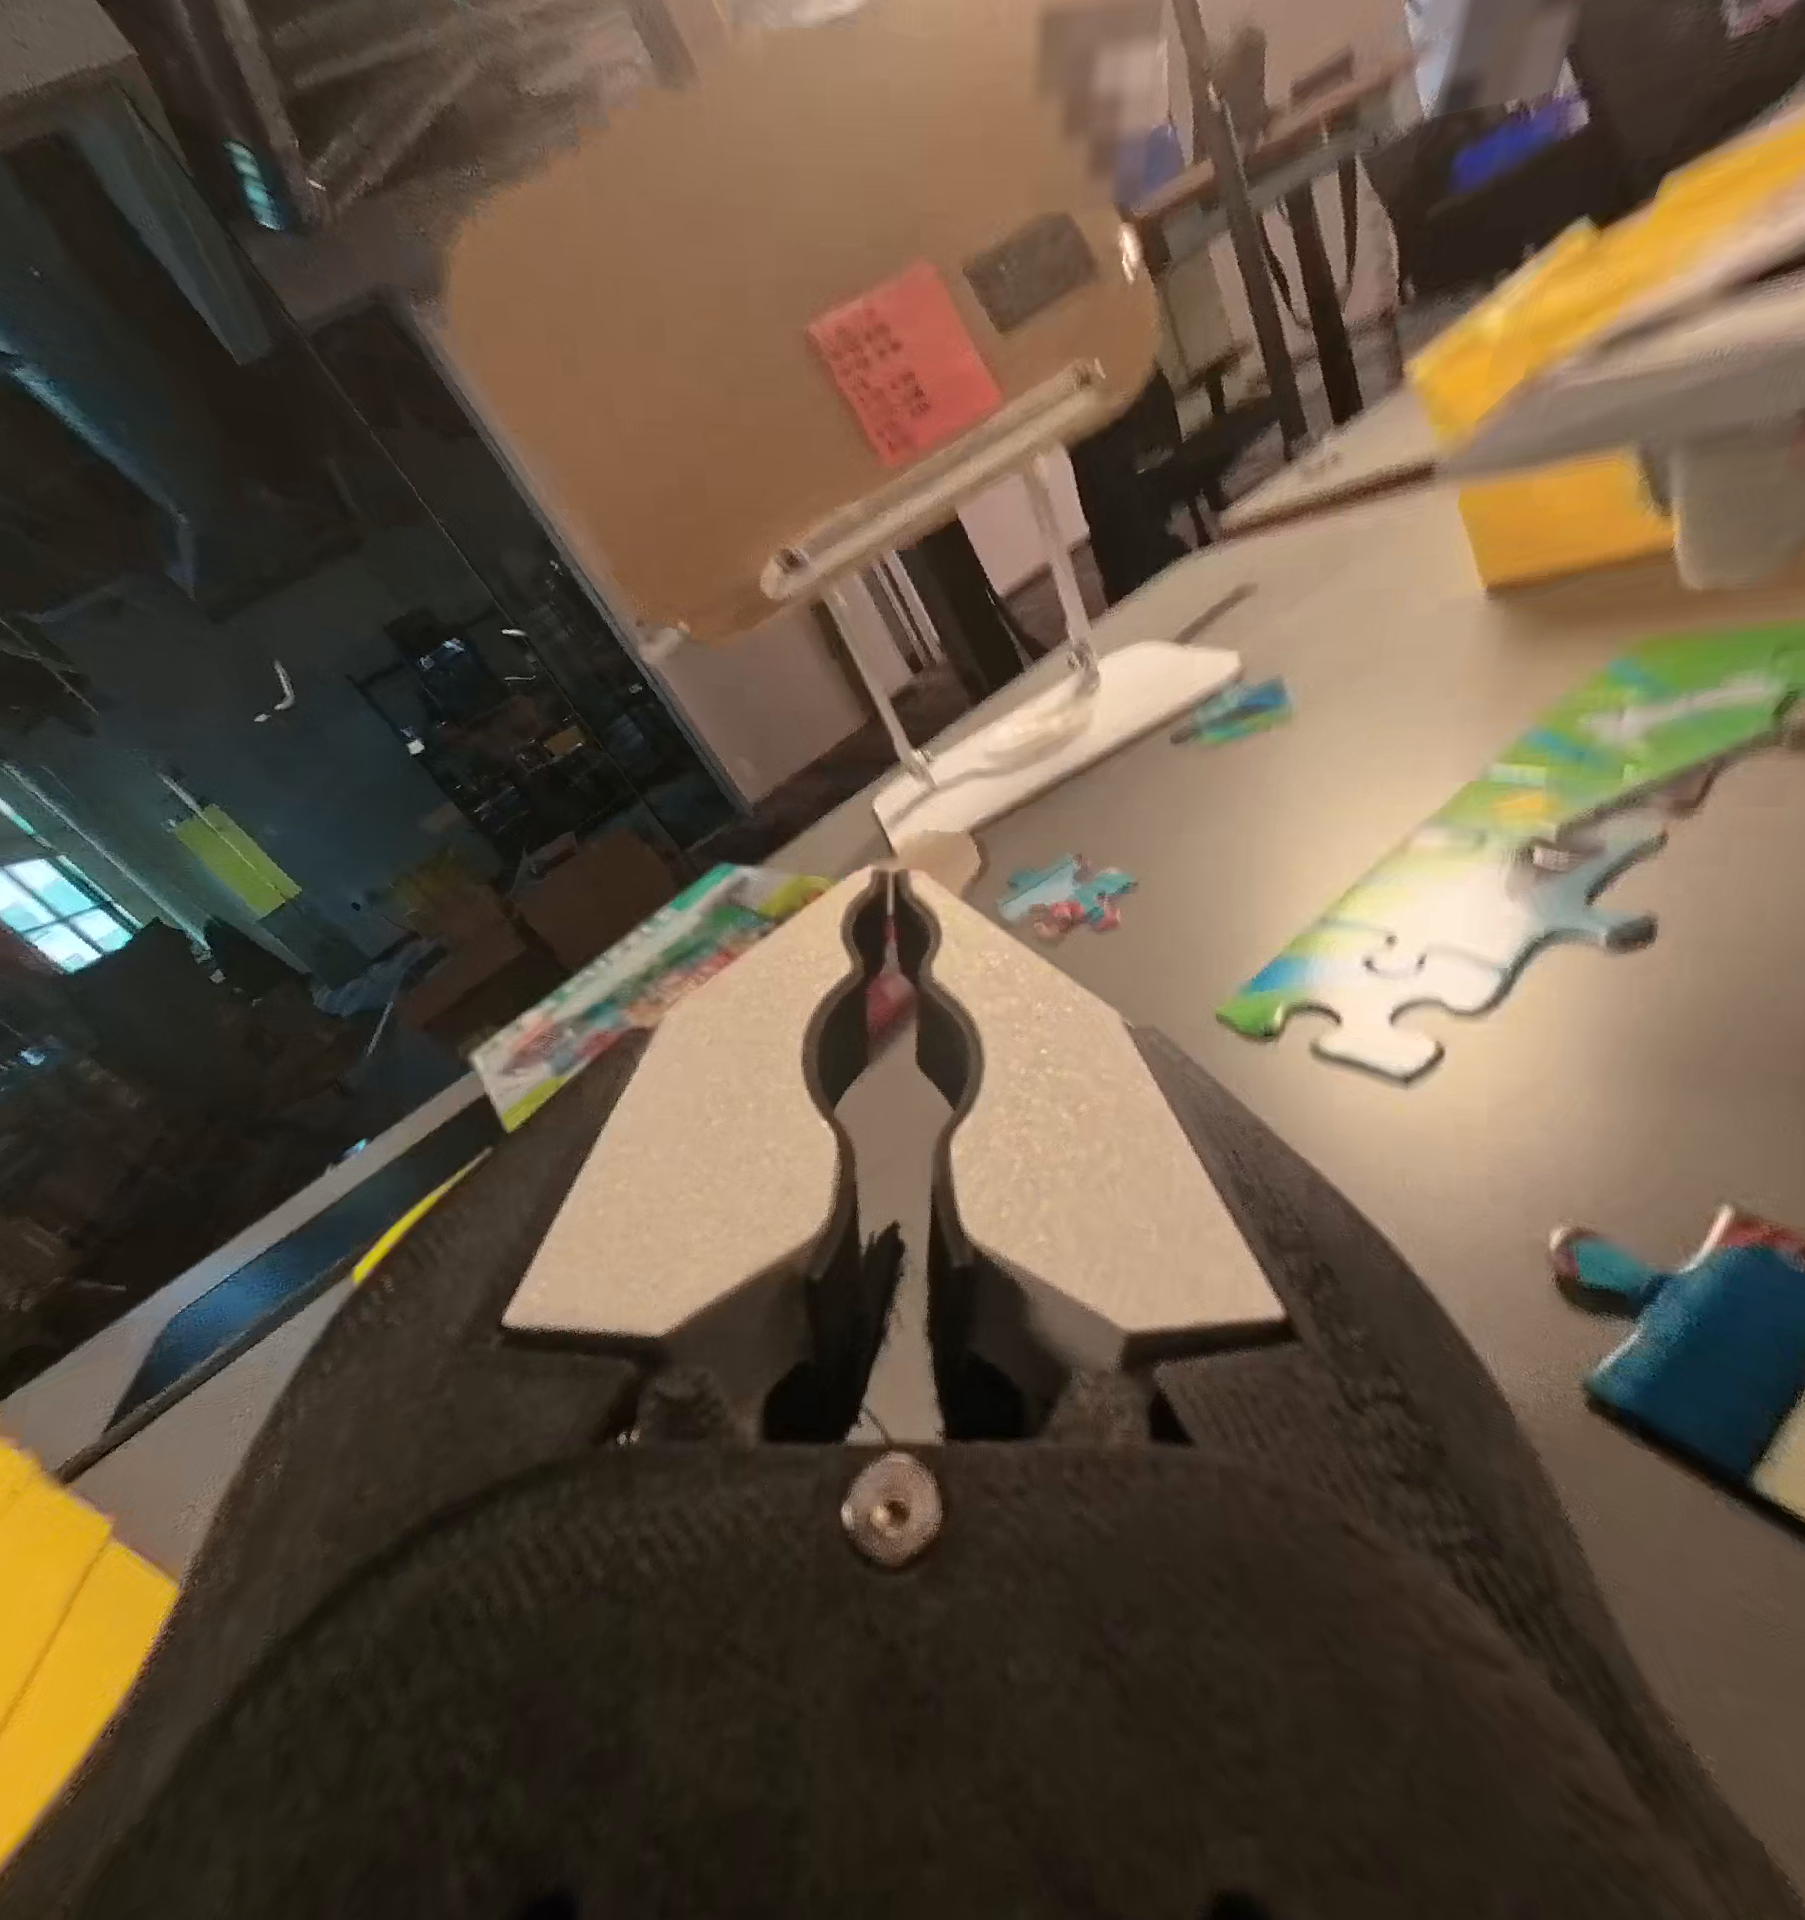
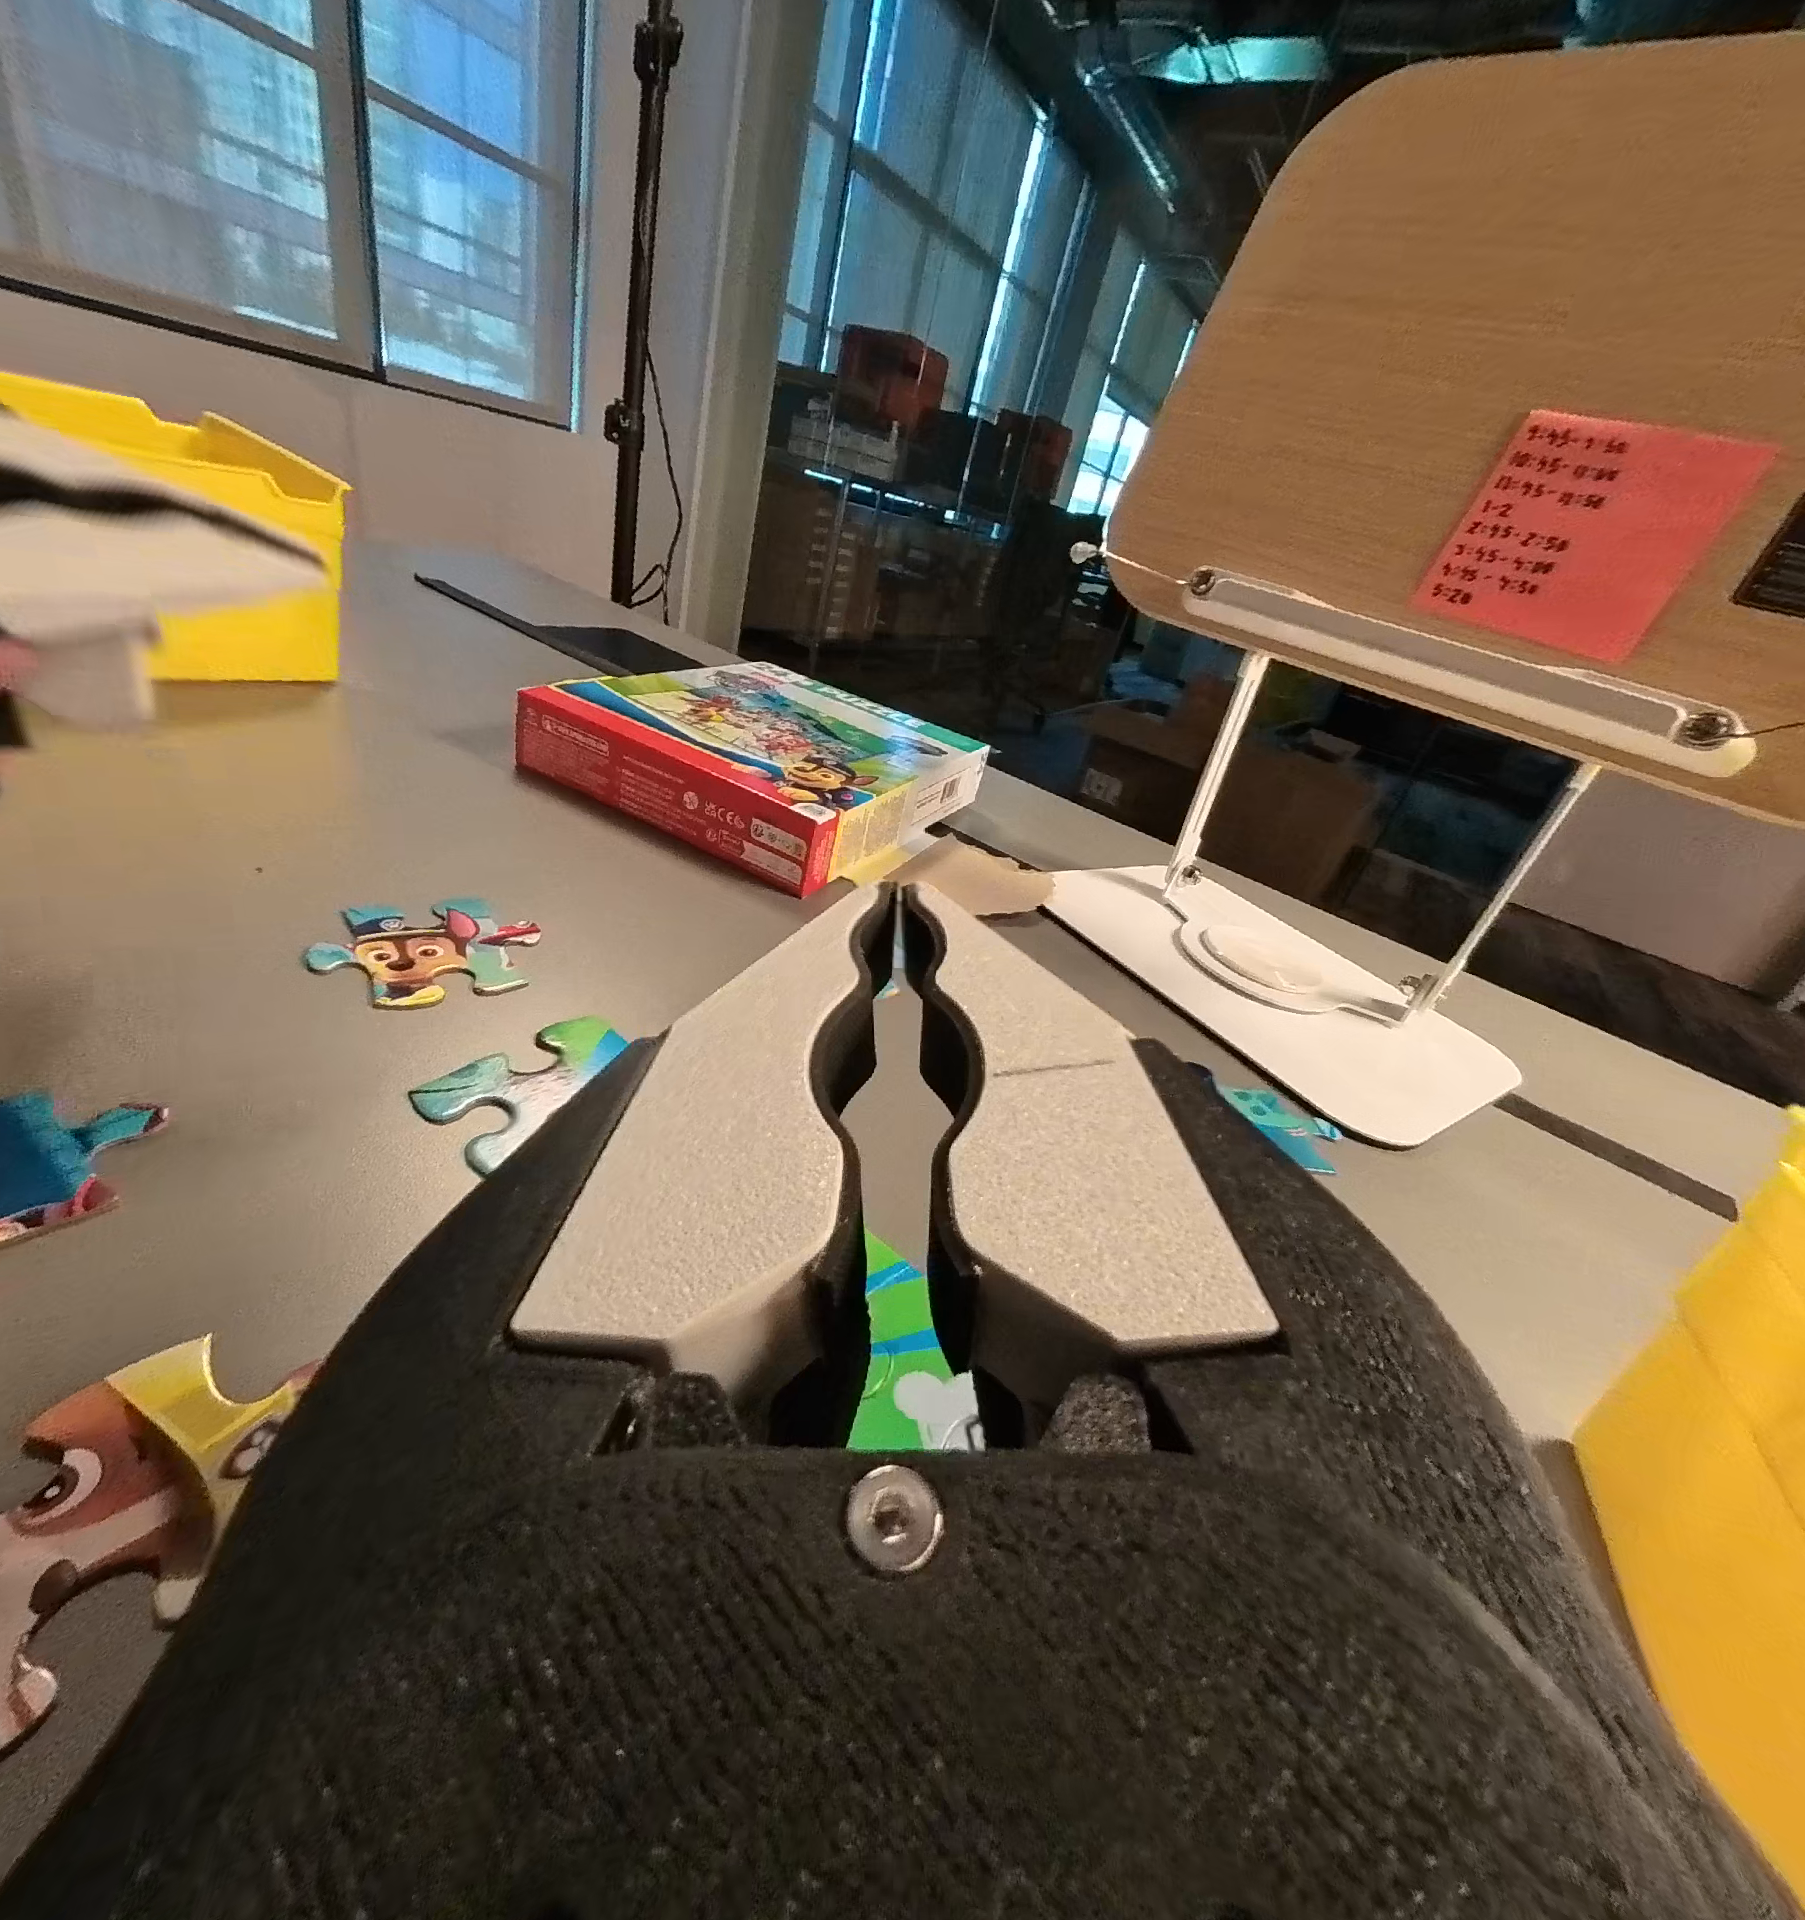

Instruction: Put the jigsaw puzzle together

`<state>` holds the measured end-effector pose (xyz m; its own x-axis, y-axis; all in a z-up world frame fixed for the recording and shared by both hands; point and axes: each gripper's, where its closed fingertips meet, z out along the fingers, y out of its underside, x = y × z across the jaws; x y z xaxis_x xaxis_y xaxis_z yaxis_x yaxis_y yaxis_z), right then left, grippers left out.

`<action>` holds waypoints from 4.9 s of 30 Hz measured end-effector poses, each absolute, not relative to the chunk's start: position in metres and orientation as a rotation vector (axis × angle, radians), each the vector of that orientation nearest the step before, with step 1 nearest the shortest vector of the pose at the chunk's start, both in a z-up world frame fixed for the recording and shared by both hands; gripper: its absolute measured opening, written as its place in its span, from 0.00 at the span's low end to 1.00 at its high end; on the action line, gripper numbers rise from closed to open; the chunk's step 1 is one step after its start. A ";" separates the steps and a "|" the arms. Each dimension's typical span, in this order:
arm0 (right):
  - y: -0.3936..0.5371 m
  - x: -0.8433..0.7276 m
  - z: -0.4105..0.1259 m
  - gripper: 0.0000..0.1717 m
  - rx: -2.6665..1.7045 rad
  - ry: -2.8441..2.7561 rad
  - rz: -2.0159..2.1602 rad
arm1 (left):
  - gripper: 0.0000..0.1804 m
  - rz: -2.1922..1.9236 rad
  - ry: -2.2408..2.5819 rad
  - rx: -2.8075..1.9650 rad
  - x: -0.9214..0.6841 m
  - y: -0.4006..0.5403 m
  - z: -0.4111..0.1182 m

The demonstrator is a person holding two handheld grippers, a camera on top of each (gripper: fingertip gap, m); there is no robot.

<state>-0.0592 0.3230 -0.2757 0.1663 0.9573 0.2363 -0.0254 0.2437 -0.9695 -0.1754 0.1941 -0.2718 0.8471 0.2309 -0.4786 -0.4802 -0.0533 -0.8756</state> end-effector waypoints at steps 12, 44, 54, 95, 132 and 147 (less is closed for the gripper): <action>0.343 -0.053 -0.273 0.03 -1.114 -1.064 0.834 | 0.29 0.574 -0.197 -1.636 -0.300 -0.005 -0.148; 0.345 -0.057 -0.278 0.02 -1.107 -1.102 0.748 | 0.22 0.282 -0.134 -2.750 -0.400 -0.081 -0.359; 0.346 -0.051 -0.272 0.02 -1.101 -1.057 0.794 | 0.00 0.367 0.131 -2.283 -0.323 -0.008 -0.200; 0.343 -0.063 -0.286 0.00 -1.129 -1.162 0.697 | 0.41 -0.081 0.309 -2.655 -0.443 0.028 -0.381; 0.345 -0.057 -0.279 0.00 -1.134 -1.099 0.795 | 0.33 0.011 0.210 -2.766 -0.428 -0.007 -0.378; 0.345 -0.057 -0.279 0.00 -1.135 -1.102 0.811 | 0.23 0.030 0.199 -2.727 -0.424 -0.009 -0.356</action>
